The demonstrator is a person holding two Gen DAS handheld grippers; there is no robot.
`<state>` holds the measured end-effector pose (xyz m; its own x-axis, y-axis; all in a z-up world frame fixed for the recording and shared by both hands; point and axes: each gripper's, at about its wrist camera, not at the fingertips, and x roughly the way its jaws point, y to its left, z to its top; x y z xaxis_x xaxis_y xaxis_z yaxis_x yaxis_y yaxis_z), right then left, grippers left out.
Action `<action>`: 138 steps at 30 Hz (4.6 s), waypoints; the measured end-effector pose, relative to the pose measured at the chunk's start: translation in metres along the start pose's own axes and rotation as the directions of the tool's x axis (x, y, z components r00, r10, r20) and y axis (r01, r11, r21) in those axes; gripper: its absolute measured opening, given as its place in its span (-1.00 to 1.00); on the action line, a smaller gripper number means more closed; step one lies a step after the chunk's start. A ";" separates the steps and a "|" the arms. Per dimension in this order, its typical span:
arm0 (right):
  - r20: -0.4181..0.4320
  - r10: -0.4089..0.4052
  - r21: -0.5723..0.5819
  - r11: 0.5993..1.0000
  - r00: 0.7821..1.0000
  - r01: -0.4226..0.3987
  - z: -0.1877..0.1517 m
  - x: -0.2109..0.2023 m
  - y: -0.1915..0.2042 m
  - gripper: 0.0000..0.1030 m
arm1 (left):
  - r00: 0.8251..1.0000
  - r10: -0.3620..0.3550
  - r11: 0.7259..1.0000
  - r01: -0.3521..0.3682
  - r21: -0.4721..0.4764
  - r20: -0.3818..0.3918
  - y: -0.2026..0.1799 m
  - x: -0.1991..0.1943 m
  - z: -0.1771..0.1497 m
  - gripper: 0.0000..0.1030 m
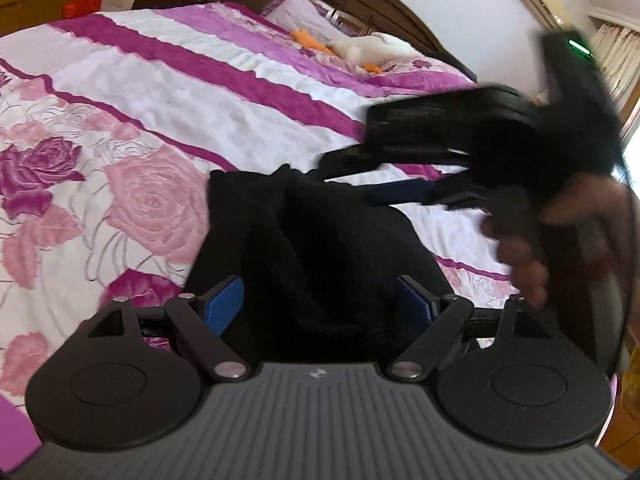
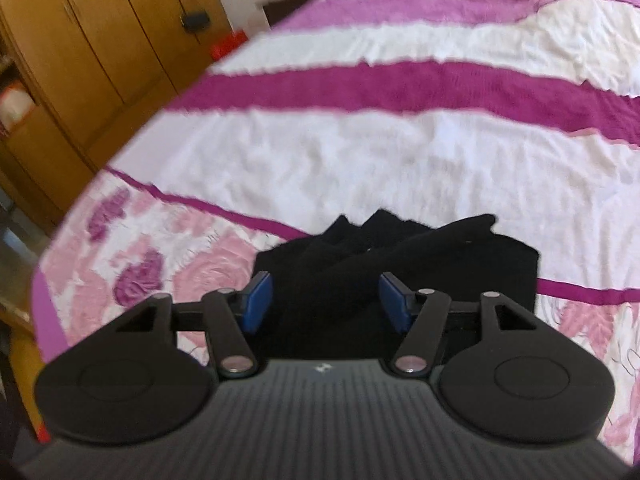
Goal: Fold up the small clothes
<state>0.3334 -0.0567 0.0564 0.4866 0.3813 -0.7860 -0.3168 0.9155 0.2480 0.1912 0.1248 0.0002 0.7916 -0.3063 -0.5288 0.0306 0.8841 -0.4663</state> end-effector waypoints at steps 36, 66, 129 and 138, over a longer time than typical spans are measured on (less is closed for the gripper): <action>0.245 0.142 -0.171 0.980 0.959 -0.101 -0.035 -0.053 0.025 -0.54 | 0.995 0.074 0.993 -0.068 -0.091 0.059 0.063 -0.040 -0.009 -0.30; 0.399 0.117 0.199 0.957 0.909 -0.211 -0.166 -0.065 -0.064 0.30 | 0.983 0.182 0.972 -0.185 0.147 0.035 0.029 -0.028 0.001 0.47; 0.316 0.037 0.295 0.946 0.948 -0.135 -0.265 -0.107 -0.124 0.05 | 0.969 -0.113 0.993 0.118 0.011 -0.219 -0.035 -0.016 -0.093 0.11; 0.313 -0.018 0.294 0.952 0.950 -0.079 -0.264 -0.134 -0.109 0.17 | 0.987 0.024 0.990 0.000 0.144 -0.162 -0.057 -0.047 -0.087 0.17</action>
<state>0.0880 -0.2414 -0.0150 0.7223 0.3862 -0.5737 -0.1009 0.8795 0.4650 0.0988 0.0580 -0.0100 0.6830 -0.3382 -0.6474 0.1183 0.9258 -0.3589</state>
